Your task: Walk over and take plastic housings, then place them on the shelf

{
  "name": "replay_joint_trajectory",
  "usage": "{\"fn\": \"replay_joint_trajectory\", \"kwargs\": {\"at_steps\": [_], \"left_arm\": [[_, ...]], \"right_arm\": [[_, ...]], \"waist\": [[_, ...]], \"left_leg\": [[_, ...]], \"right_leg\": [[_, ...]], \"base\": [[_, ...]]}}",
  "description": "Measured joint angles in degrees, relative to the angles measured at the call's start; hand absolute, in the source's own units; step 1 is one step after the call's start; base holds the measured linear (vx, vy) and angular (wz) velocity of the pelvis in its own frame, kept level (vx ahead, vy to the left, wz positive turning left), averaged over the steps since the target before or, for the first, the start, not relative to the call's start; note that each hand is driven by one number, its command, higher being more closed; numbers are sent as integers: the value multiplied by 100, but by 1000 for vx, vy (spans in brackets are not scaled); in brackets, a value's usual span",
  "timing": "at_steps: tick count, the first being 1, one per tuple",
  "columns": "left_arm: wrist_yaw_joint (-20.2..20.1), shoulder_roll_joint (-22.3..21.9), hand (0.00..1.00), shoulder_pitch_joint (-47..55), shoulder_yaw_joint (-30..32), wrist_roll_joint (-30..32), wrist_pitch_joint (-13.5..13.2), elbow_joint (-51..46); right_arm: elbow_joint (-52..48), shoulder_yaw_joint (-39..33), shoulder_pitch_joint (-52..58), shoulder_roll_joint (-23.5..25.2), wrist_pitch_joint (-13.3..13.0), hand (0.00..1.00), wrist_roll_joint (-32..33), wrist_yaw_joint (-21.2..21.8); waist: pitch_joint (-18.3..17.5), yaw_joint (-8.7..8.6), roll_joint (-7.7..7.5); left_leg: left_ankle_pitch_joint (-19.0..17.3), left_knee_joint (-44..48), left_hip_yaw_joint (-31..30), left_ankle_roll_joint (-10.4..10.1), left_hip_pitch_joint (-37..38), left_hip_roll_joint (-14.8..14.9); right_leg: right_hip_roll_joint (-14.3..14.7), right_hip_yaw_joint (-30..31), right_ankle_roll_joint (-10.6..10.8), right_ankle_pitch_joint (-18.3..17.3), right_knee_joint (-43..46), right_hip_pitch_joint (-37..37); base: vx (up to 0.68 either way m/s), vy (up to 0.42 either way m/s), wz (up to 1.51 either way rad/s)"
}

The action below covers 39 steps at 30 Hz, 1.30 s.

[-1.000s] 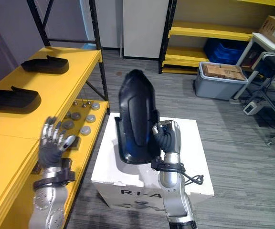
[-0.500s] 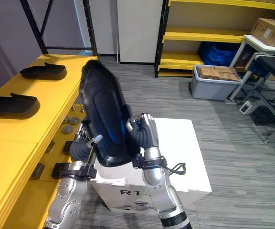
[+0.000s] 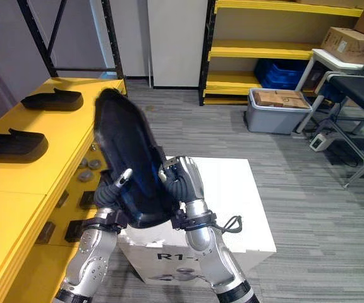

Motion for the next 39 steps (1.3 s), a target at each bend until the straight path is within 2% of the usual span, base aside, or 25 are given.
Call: {"fn": "replay_joint_trajectory", "kwargs": {"at_steps": [4, 10, 15, 18, 19, 21, 24, 28, 31, 34, 39], "left_arm": [[0, 50, 100, 0, 8, 1, 11, 0], [-24, 79, 100, 0, 26, 48, 45, -8], [-154, -36, 100, 2, 167, 728, 104, -150], [-275, -193, 100, 9, 373, 1167, 141, -296], [-279, -236, 100, 16, 429, 1237, 164, -319], [-375, -339, 100, 300, 871, 1397, 165, -623], [-382, -339, 100, 675, 1484, 1637, 127, -962], [-347, -362, 100, 1092, 1958, 2051, 44, -1288], [-388, -437, 100, 1456, 2098, 2172, -24, -1598], [-387, -461, 100, 1807, 2286, 2206, -136, -1718], [-444, -575, 100, 2242, 2164, 2203, -170, -1971]], "right_arm": [[-171, 112, 1, -104, -206, 0, 8, -9], [-114, 9, 21, -151, -259, 0, 265, 12], [-138, -482, 188, -255, -444, 0, 915, 317], [-243, -880, 282, -258, -620, 0, 1531, 533], [-368, -1078, 328, -258, -643, 0, 1704, 604], [-611, -2297, 459, -170, -650, 0, 2348, 622], [-611, -3640, 685, -177, -647, 0, 2935, 607], [-496, -4464, 1255, -200, -659, 0, 3360, 630], [166, -4997, 1654, -199, -666, 0, 3512, 691], [1373, -5419, 2012, -148, -606, 0, 3737, 741], [2697, -5454, 2622, 290, -457, 0, 4054, 915]], "waist": [[-15, -3, 7], [-16, 1, 10], [-16, 7, 10], [-15, -1, 12], [-14, 4, 15], [-13, 3, 14], [-9, -5, 21], [-4, -16, 29], [-4, -21, 30], [-3, -58, 33], [-2, -50, 36]], "left_leg": [[-1, 32, 21, 0, -1, 4], [0, 62, 87, -2, 1, 7], [5, 57, 119, 2, 4, 8], [5, 45, 130, 3, 15, 8], [6, 42, 129, 4, 14, 7], [7, 32, 129, 5, 22, 3], [6, 14, 130, 6, 25, 3], [6, -9, 129, 5, 24, 8], [6, -33, 132, 5, 16, 2], [4, -53, 140, 4, 0, 5], [4, -71, 193, 2, 3, 46]], "right_leg": [[2, 22, -5, 27, -21, 4], [2, 86, -17, 69, -29, -6], [-3, 107, -16, 74, -28, -15], [-1, 122, -15, 74, -26, -18], [0, 120, -14, 73, -24, -18], [0, 121, -12, 71, 0, -16], [-2, 122, -4, 65, -4, -20], [-6, 120, 4, 57, -29, -31], [-17, 120, 28, 41, -29, -48], [-19, 124, 51, 21, -29, -64], [-17, 131, 47, 21, 3, -78]], "base": [[-41, 27, -3], [-42, 33, -6], [-4, 20, -2], [0, 0, 0], [21, 31, 0], [11, 15, 0], [0, 11, 0], [-5, 8, 0], [-4, 11, 0], [0, 0, 0], [22, 12, -2]]}}
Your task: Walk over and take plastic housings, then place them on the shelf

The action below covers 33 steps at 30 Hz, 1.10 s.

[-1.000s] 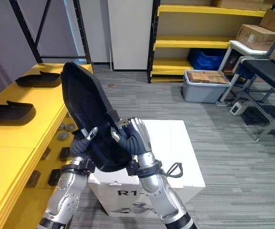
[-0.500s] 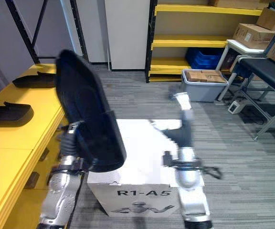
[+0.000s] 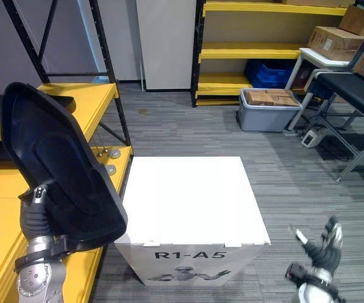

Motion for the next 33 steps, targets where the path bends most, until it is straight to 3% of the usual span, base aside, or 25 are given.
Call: {"fn": "replay_joint_trajectory", "kwargs": {"at_steps": [5, 12, 21, 26, 27, 29, 31, 33], "left_arm": [[-160, -106, 100, 167, -100, -3, -46, -308], [-297, -227, 100, 438, -337, -2, -60, -326], [-300, -350, 100, 401, -457, 2, -61, -329], [-203, -333, 100, 137, -727, 5, -60, -370], [-191, -334, 100, 82, -740, 5, -60, -409], [-155, -334, 100, -201, -808, 7, -74, -453], [-102, -352, 100, -457, -994, 5, -83, -450], [-69, -310, 100, -729, -1227, 3, -127, -315]], "right_arm": [[1617, 628, 242, 397, 240, 0, 194, 473], [2699, 1673, 205, 620, 399, 0, 102, 1118], [3402, 2013, -295, 555, 488, 0, -328, 1148], [3787, 2402, -699, 439, 497, 0, -577, 1058], [3833, 2409, -770, 432, 498, 0, -600, 1045], [3975, 2461, -923, 364, 502, 0, -656, 983], [4027, 2461, -1035, 267, 511, 0, -738, 980], [4120, 2452, -1075, 191, 521, 0, -764, 975]], "waist": [[-4, 3, -7], [-72, 114, -45], [-155, 375, -187], [5, 557, -198], [50, 548, -202], [133, 510, -204], [204, 493, -62], [203, 455, -38]], "left_leg": [[-48, 55, 63, -11, 40, 26], [-174, 99, 65, -17, 111, 31], [-20, 28, -441, 0, 106, -96], [104, 89, -1298, -18, -188, -353], [48, 118, -1203, 27, -263, -328], [-27, 324, 218, 73, -539, 100], [-17, 837, 1273, 266, -795, 479], [-216, 854, 1473, 517, -877, 264]], "right_leg": [[0, 8, 39, -33, 4, 80], [-23, -55, 79, -84, 4, 212], [-157, -590, 90, -207, 44, 407], [-455, -1539, 186, -543, 442, 429], [-497, -1671, 199, -569, 492, 429], [-657, -2171, 194, -603, 638, 374], [-787, -2501, 298, -682, 818, 354], [-1052, -2832, 439, -793, 1003, 383]], "base": [[0, 0, 0], [-7, 26, 4], [20, 20, 34], [3, 0, 97], [-32, 12, 102], [-48, 6, 119], [-13, 89, 104], [-1, 190, 87]]}}
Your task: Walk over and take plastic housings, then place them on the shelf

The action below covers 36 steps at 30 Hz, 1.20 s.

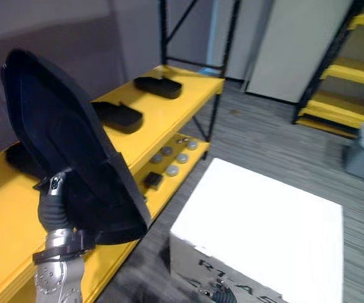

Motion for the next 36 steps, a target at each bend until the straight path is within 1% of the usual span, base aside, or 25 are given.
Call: {"fn": "replay_joint_trajectory", "kwargs": {"at_steps": [1, 2, 3, 4, 6, 9, 11, 12, 13, 14, 15, 16, 17, 18, 19, 20, 22, 23, 24, 25, 27, 29, 31, 34, 36], "left_arm": [[0, 21, 100, -125, -40, 0, -21, 94], [6, 21, 100, -556, -147, -5, -125, 417], [17, -32, 100, -785, -238, -9, -127, 583], [11, -28, 100, -897, -325, -13, -123, 692], [15, 62, 100, -1096, -598, -28, -119, 779], [15, 60, 100, -1156, -650, -27, -119, 810], [21, 74, 100, -1292, -682, -18, -117, 948], [22, 89, 100, -1325, -715, -2, -116, 992], [22, 130, 100, -1354, -814, 5, -111, 1040], [19, 146, 100, -1356, -936, 24, -104, 1058], [17, 162, 100, -1379, -1015, 62, -109, 1076], [6, 159, 100, -1437, -1086, 69, -119, 1183], [19, 144, 100, -1497, -1124, 72, -119, 1325], [27, 142, 100, -1514, -1153, 73, -117, 1398], [58, 139, 100, -1518, -1153, 83, -114, 1495], [120, 138, 100, -1518, -1194, 135, -112, 1541], [140, 119, 100, -1511, -1266, 220, -112, 1541], [155, 117, 100, -1509, -1283, 316, -115, 1505], [170, 124, 100, -1510, -1260, 354, -115, 1447], [214, 80, 100, -1481, -1249, 401, -125, 1424], [236, -62, 100, -1461, -1274, 522, -109, 1276], [239, -76, 100, -1408, -1266, 523, -111, 1088], [248, -76, 100, -1105, -1219, 525, -126, 824], [256, -76, 100, -652, -1052, 639, -139, 664], [262, -75, 100, -467, -831, 646, -136, 662]], "right_arm": [[33, -7, 4, 4, 9, 0, -6, -5], [95, -60, 2, 11, 22, 0, 49, -32], [83, -144, -69, -64, 23, 0, 53, -66], [133, -141, -108, -82, 33, 0, 52, -90], [194, -129, -184, -79, 53, 0, 44, -122], [291, -108, -228, 10, 78, 0, 20, -120], [313, -107, -225, 45, 87, 0, -84, -116], [313, -106, -215, 43, 95, 0, -104, -116], [274, -112, -182, 42, 100, 0, -114, -113], [215, -112, -171, 2, 100, 0, -114, -111], [188, -115, -171, -10, 96, 0, -114, -109], [89, -115, -161, -13, 87, 0, -100, -101], [7, -114, -159, -32, 82, 0, -95, -101], [-2, -115, -157, -38, 82, 0, -93, -101], [-112, -119, -110, -38, 80, 0, -65, -103], [-301, -108, -19, -36, 76, 0, -34, -103], [-572, -100, 120, -29, 70, 0, 5, -107], [-635, -41, 215, -18, 68, 0, 5, -113], [-664, 23, 262, 7, 68, 0, 12, -113], [-673, 48, 284, 65, 70, 0, 53, -113], [-684, 156, 296, 76, 71, 0, 51, -119], [-696, 232, 304, 91, 72, 0, 39, -123], [-698, 313, 338, 124, 71, 0, 29, -128], [-696, 391, 379, 157, 71, 0, 9, -141], [-698, 449, 347, 212, 71, 0, -48, -141]], "waist": [[-44, -88, -48], [-22, -301, -111], [13, -429, 11], [9, -436, 12], [6, -407, -21], [11, -387, -29], [35, -386, -55], [39, -385, -61], [45, -393, -62], [74, -416, -11], [101, -434, 7], [134, -519, 14], [171, -596, 21], [174, -609, 19], [188, -613, -3], [201, -622, -33], [212, -629, -67], [181, -567, -166], [187, -523, -267], [183, -496, -290], [79, -440, -120], [65, -383, -119], [26, -373, -185], [-109, -205, -246], [-126, -139, -318]], "left_leg": [[-23, -107, 236, 37, 21, -27], [118, -223, 938, 93, 180, -8], [456, -261, 951, -259, 139, 10], [498, -369, 824, -204, 142, -87], [639, -731, 566, -135, 185, -424], [650, -775, 428, -112, 229, -605], [593, -777, 287, -73, 340, -680], [557, -776, 206, -62, 374, -695], [497, -779, 80, -26, 437, -730], [420, -779, -132, 41, 515, -732], [390, -776, -240, 56, 540, -720], [359, -766, -551, 66, 553, -701], [338, -767, -853, 44, 583, -716], [312, -764, -988, 78, 592, -740], [292, -732, -1250, 92, 619, -811], [260, -649, -1551, 59, 617, -886], [171, -456, -2004, -23, 566, -1016], [38, -281, -2197, -48, 529, -1135], [-80, -150, -2212, -59, 494, -1206], [-265, 126, -2202, -106, 393, -1161], [-366, 441, -1963, -266, 185, -774], [-323, 352, -2004, -331, 279, -706], [-317, 275, -2011, -344, 409, -689], [-312, 262, -2016, -353, 474, -690], [-312, 245, -2167, -353, 483, -702]], "right_leg": [[-79, -178, 64, 44, -98, 56], [-272, -682, 191, 115, -243, 266], [-321, -918, 243, 105, -137, 342], [-389, -996, 238, 109, -129, 364], [-589, -1164, 247, 125, -101, 436], [-826, -1140, 251, 128, 196, 474], [-1121, -1107, 239, 138, 930, 425], [-1199, -1082, 226, 146, 1174, 402], [-1361, -865, 105, 227, 1688, 291], [-1430, -212, -184, 358, 2312, -25], [-1367, 255, -251, 282, 2614, -203], [-945, 1058, -188, -477, 2834, -425], [-482, 1736, -206, -934, 2841, -622], [-272, 2010, -191, -1065, 2847, -736], [79, 2612, -189, -1254, 2855, -999], [363, 3145, -134, -1335, 2844, -1232], [622, 3797, -50, -1350, 2691, -1416], [522, 3829, -82, -1076, 2135, -1381], [377, 3747, -106, -795, 1868, -1339], [328, 3591, 8, -1004, 1726, -1171], [447, 3104, -37, -999, 1437, -949], [506, 2935, -78, -973, 1208, -695], [520, 2818, -83, -970, 1021, -450], [532, 2774, -144, -911, 819, -246], [538, 2626, -105, -871, 800, -165]], "base": [[103, 164, 144], [135, 80, 169], [164, 119, 164], [126, 179, 102], [129, 217, 76], [106, 148, 50], [90, 151, 43], [107, 180, 49], [80, 149, 51], [87, 166, 57], [68, 78, 84], [78, -16, 117], [85, -44, 126], [74, -63, 123], [63, -71, 127], [60, -85, 135], [61, -170, 156], [84, -207, 144], [95, -171, 109], [135, -206, 77], [169, -224, 88], [177, -153, 53], [184, -96, 28], [126, 2, 18], [103, 31, 41]]}}
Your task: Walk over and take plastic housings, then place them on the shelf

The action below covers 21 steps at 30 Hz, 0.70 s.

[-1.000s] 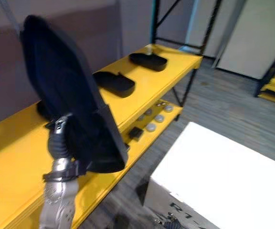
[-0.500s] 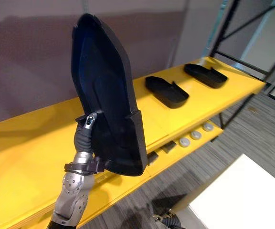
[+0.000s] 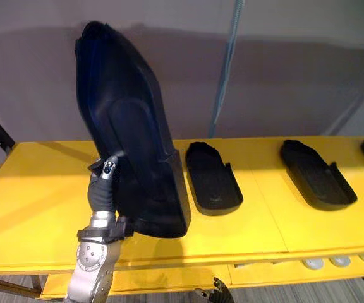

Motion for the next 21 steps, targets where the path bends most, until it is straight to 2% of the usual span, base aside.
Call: {"fn": "replay_joint_trajectory", "kwargs": {"at_steps": [4, 7, 9, 10, 11, 12, 14, 15, 16, 17, 18, 19, 20, 21], "left_arm": [[29, 27, 100, 377, 334, -15, 0, -94], [63, 79, 100, 597, 422, -14, 1, -278], [94, 85, 100, 614, 538, -14, 2, -396], [106, 76, 100, 614, 663, -14, 1, -469], [118, 88, 100, 611, 740, -15, -8, -481], [123, 98, 100, 567, 828, -17, -38, -462], [129, 87, 100, 536, 972, -23, -45, -267], [153, 89, 100, 534, 1012, -24, -37, -24], [190, 87, 100, 533, 980, -26, -19, 165], [201, 86, 100, 532, 945, -26, -18, 212], [217, 37, 100, 503, 874, -29, -20, 271], [226, 31, 100, 461, 864, -29, -21, 295], [231, 190, 100, 265, 837, -31, -22, 420], [247, 329, 100, 136, 838, -38, -21, 584]], "right_arm": [[0, 4, 10, 98, -1, 0, -50, 0], [0, 4, -7, 100, -4, 0, -52, -4], [2, -4, -79, 99, -6, 0, -85, -8], [9, -21, -141, 89, -6, 0, -132, -14], [59, -26, -194, 68, -10, 0, -164, -19], [216, -24, -325, -8, -10, 0, -188, -31], [470, -15, -532, -111, -3, 0, -284, -34], [543, -12, -571, -222, 3, 0, -326, -41], [556, -19, -554, -327, 3, 0, -345, -62], [582, -28, -527, -376, 4, 0, -368, -62], [663, -136, -481, -500, 9, 0, -421, -69], [742, -171, -500, -532, 10, 0, -421, -80], [824, -243, -525, -398, 9, 0, -413, -90], [844, -277, -522, -299, 8, 0, -413, -94]], "waist": [[-13, 105, -132], [4, 116, -157], [79, 138, -161], [149, 154, -209], [169, 147, -245], [177, 74, -234], [229, -42, -202], [229, -177, -198], [214, -332, -164], [195, -383, -113], [127, -471, 97], [113, -514, 124], [123, -594, 8], [154, -589, -41]], "left_leg": [[2, 0, -350, -2, 54, -70], [7, 107, -621, -11, -111, -141], [29, 308, -424, -48, -314, -147], [85, 396, -59, -160, -440, -141], [-21, 483, 351, -136, -576, -49], [-226, 937, 1047, -41, -822, 346], [-346, 1405, 1566, -77, -1011, 956], [-330, 1413, 1670, -106, -1004, 1341], [-136, 1129, 1640, -263, -941, 1626], [109, 872, 1588, -317, -864, 1747], [731, 272, 1190, -862, -653, 1834], [562, 133, 1160, -1089, -595, 1766], [421, -29, 1147, -1174, -621, 1571], [445, -7, 1139, -1135, -683, 1456]], "right_leg": [[-27, -209, 2, 5, 70, 206], [-77, -582, 2, 5, 177, 230], [-128, -749, 2, 3, 267, 174], [-226, -771, -3, 7, 322, 114], [-285, -755, -17, 15, 288, 44], [-327, -758, -101, -34, 217, -23], [-450, -727, -152, -69, 157, -48], [-633, -721, -148, -69, 161, -64], [-808, -726, -122, -68, 189, -81], [-867, -740, -83, -67, 190, -82], [-978, -746, 251, -26, 138, -88], [-1037, -771, 392, 39, 55, -73], [-1217, -812, 605, 283, -156, -29], [-1296, -882, 671, 598, -336, 2]], "base": [[60, 31, 60], [19, 4, 74], [-31, 10, 53], [-91, 40, 23], [-100, 20, 21], [-52, -48, 11], [16, -37, -3], [16, 267, 1], [8, 272, 9], [38, 503, 8], [54, 439, -1], [71, 665, 19], [26, 540, 25], [-7, 533, 26]]}}
